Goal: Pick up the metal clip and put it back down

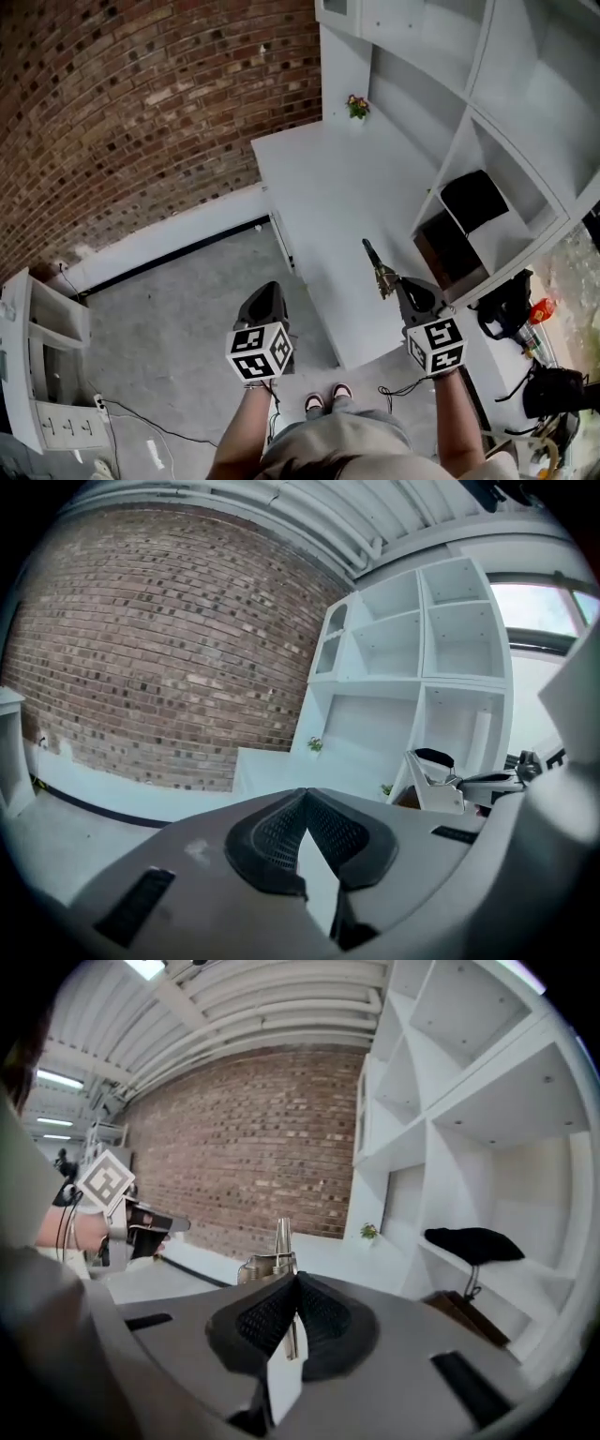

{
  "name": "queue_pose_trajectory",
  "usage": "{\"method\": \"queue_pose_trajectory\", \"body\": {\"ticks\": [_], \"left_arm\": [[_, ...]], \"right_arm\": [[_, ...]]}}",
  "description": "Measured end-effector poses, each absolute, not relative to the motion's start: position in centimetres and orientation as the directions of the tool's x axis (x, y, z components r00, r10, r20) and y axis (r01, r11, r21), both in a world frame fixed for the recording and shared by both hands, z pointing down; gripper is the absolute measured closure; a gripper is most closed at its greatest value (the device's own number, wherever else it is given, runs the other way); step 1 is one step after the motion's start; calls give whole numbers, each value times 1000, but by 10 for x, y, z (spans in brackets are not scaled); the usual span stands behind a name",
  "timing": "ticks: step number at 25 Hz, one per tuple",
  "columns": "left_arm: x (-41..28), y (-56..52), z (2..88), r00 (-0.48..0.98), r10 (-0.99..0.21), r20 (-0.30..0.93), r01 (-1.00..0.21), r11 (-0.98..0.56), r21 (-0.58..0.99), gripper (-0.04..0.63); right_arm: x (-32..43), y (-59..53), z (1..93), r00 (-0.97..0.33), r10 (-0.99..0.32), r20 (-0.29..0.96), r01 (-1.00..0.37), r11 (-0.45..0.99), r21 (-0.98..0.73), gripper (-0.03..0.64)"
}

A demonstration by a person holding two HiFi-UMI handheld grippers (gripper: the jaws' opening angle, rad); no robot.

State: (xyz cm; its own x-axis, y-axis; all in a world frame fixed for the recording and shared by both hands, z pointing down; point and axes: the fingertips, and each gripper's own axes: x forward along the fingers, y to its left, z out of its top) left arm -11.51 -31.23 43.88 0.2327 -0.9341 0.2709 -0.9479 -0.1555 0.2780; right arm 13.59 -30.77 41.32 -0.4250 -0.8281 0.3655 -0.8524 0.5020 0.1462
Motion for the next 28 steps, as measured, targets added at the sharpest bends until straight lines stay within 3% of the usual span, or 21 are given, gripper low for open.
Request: {"method": "queue_pose_trajectory", "body": {"ticks": [6,10,19,28], "left_arm": [[-59,-318,412,347,-914,210,-923,-292,250,584],[-34,-316,413,388,-897,214,-912,-340,229,584],[-21,-305,424,394,-888,238,-912,-345,224,584],[-54,-295,432,308,-917,255,-940,-251,232,584]], "right_arm": [[189,-286,404,-162,-938,308,-985,134,-108,612],[212,-267,411,-57,-949,312,-984,1,-176,612],[241,-250,419,-12,-941,337,-984,-49,-173,612],[242,-266,433,-23,-910,415,-997,-7,-70,612]]}}
